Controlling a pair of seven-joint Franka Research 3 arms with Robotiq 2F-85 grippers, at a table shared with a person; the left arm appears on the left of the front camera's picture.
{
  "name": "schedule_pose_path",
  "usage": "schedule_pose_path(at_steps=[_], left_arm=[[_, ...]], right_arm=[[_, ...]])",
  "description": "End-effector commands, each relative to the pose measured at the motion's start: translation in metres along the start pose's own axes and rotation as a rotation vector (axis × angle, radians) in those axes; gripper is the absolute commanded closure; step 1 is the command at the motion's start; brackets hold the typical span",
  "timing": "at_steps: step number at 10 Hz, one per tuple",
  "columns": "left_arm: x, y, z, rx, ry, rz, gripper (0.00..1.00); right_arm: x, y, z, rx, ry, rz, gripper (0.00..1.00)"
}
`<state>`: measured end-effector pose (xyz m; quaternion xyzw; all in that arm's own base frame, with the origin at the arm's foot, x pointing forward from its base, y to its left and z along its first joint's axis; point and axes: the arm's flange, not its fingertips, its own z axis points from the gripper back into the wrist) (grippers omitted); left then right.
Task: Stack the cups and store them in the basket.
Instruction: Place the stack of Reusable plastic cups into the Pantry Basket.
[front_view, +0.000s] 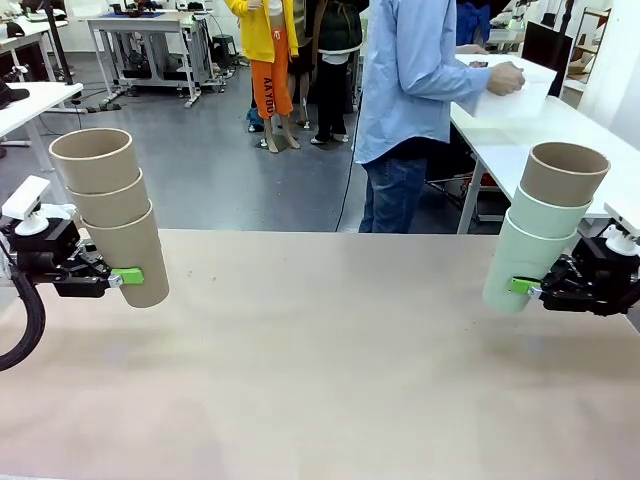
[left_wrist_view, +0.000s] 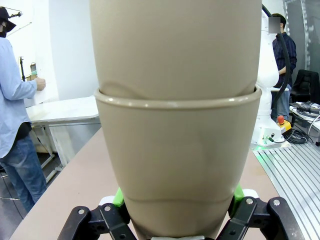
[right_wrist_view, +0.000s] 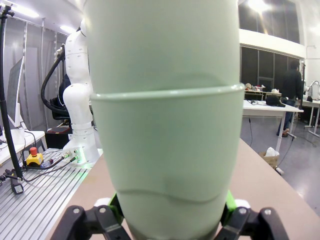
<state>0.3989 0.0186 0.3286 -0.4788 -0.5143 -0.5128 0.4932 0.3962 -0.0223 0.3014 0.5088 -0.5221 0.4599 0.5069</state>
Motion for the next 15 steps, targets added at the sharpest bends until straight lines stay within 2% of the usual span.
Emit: schedule_pose_path(at_steps=[1,15], left_arm=[[0.0045,0.0006,-0.0005,-0.007,-0.009,-0.007,0.15],[0.0045,0.0006,-0.0005,-0.007,-0.009,-0.007,0.15]], right_arm=[[0.0046,-0.0018,0.0007,-0.004,-0.007,0.012,0.16],[0.0046,-0.0018,0.0007,-0.004,-0.007,0.012,0.16]])
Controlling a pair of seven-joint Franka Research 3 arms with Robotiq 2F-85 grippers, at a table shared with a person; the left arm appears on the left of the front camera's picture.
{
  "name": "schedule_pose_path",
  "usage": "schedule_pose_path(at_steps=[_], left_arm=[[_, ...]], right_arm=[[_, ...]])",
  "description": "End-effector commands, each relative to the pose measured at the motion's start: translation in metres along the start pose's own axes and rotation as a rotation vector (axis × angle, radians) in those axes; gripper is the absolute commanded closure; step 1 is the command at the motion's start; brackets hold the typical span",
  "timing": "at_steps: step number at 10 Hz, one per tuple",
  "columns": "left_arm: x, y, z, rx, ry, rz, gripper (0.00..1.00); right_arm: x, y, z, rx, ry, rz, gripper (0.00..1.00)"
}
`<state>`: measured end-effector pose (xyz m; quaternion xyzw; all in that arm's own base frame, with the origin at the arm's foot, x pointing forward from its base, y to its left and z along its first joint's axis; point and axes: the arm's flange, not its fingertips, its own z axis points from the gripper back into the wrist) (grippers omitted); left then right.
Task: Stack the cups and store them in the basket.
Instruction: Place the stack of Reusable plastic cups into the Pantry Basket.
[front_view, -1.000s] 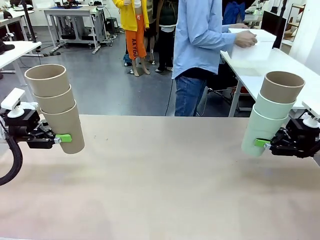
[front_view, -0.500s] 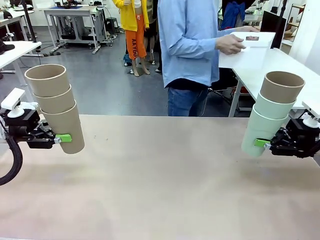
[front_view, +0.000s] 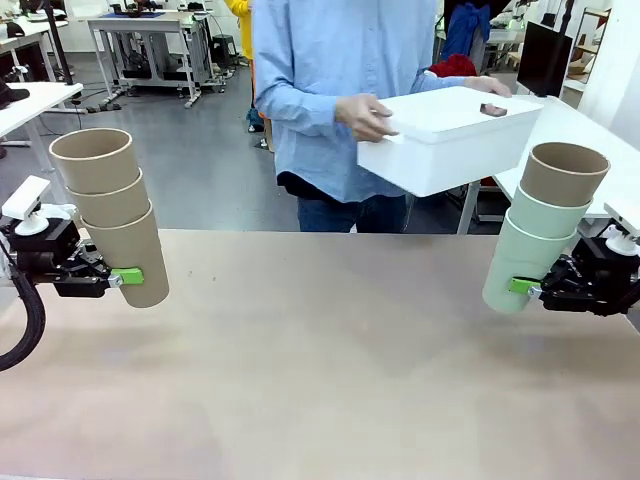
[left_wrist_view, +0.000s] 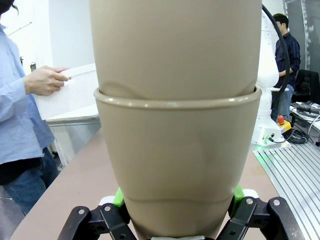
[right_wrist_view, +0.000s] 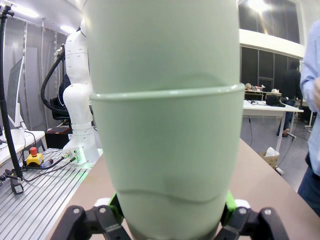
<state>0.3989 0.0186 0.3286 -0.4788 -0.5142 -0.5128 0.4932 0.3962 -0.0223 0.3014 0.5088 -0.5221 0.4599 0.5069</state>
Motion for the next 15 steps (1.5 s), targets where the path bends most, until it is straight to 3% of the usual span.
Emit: schedule_pose_path(at_steps=[1,15], left_arm=[[0.0045,0.0006,-0.0005,-0.007,-0.009,-0.007,0.15],[0.0045,0.0006,-0.0005,-0.007,-0.009,-0.007,0.15]], right_arm=[[0.0046,-0.0018,0.0007,-0.004,-0.007,0.012,0.16],[0.0046,-0.0018,0.0007,-0.004,-0.007,0.012,0.16]])
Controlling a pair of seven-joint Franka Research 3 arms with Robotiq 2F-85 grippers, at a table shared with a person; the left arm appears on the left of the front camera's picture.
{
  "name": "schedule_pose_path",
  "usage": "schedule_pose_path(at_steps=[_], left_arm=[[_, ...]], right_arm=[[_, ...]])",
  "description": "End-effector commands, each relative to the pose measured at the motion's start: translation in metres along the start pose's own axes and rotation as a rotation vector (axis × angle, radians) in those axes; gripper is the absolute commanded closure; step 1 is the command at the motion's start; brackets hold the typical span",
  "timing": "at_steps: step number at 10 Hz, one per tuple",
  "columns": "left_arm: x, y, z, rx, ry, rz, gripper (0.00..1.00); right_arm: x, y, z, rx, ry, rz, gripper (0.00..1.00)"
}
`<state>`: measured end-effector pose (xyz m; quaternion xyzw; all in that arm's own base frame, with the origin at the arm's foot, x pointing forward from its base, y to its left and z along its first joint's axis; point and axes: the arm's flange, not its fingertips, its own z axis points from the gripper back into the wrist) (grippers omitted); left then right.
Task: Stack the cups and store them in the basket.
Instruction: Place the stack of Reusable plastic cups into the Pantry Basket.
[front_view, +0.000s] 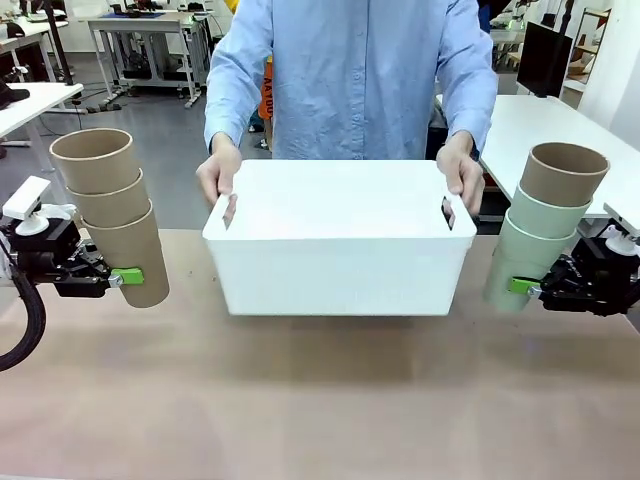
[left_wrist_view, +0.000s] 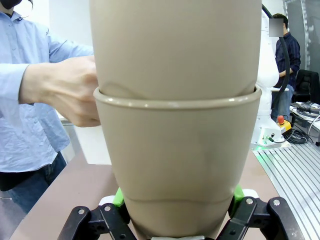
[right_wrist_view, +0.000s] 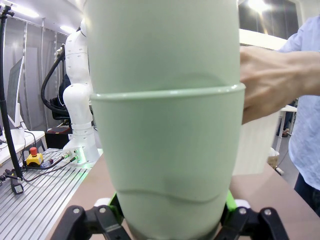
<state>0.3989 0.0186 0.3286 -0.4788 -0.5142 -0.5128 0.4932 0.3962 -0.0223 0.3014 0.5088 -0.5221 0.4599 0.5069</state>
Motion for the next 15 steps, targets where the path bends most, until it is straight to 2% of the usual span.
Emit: schedule_pose_path(at_steps=[1,15], left_arm=[[0.0045,0.0006,-0.0005,-0.007,-0.009,-0.007,0.15],[0.0045,0.0006,-0.0005,-0.007,-0.009,-0.007,0.15]], right_arm=[[0.0046,-0.0018,0.0007,-0.004,-0.007,0.012,0.16],[0.0046,-0.0018,0.0007,-0.004,-0.007,0.012,0.16]])
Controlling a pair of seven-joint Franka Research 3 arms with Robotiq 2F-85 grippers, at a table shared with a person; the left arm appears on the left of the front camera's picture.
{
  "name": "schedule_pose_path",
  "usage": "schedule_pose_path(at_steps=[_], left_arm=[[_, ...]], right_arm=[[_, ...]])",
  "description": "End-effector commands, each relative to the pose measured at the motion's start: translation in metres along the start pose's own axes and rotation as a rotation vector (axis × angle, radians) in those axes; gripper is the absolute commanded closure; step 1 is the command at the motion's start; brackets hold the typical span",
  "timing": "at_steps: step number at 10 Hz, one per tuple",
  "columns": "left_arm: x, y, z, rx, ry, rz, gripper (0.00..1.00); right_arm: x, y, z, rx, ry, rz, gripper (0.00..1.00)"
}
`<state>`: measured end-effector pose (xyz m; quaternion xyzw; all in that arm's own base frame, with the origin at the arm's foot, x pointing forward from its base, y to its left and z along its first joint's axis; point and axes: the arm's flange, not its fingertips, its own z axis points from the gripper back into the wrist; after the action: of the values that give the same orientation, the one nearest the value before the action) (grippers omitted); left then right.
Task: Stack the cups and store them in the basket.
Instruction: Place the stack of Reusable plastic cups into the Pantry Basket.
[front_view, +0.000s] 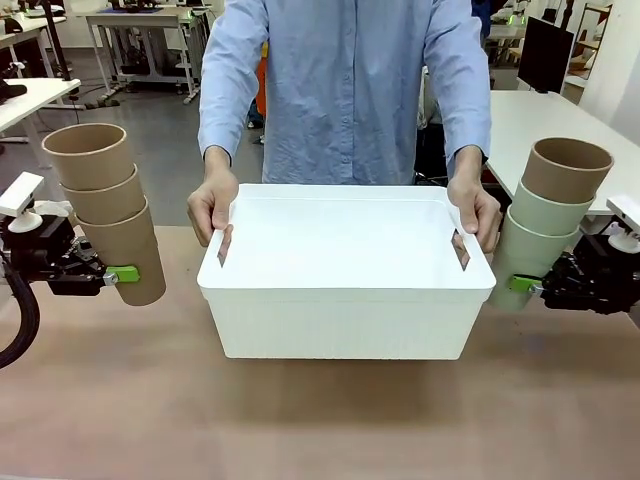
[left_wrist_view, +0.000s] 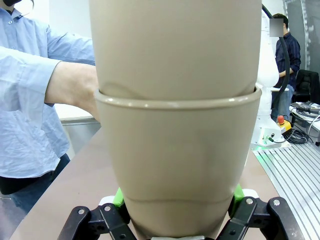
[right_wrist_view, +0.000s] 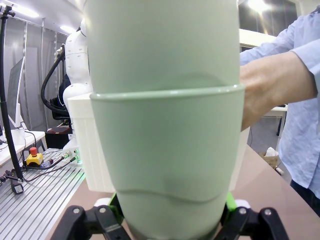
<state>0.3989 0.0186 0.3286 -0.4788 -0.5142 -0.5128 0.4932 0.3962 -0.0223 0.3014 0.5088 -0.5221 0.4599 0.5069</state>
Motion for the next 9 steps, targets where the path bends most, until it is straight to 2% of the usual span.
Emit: schedule_pose_path(at_steps=[1,9], left_arm=[[0.0045,0.0006,-0.0005,-0.007,-0.009,-0.007,0.15],[0.0045,0.0006,-0.0005,-0.007,-0.009,-0.007,0.15]], right_arm=[[0.0046,-0.0018,0.0007,-0.004,-0.007,0.012,0.16],[0.0046,-0.0018,0.0007,-0.004,-0.007,0.012,0.16]])
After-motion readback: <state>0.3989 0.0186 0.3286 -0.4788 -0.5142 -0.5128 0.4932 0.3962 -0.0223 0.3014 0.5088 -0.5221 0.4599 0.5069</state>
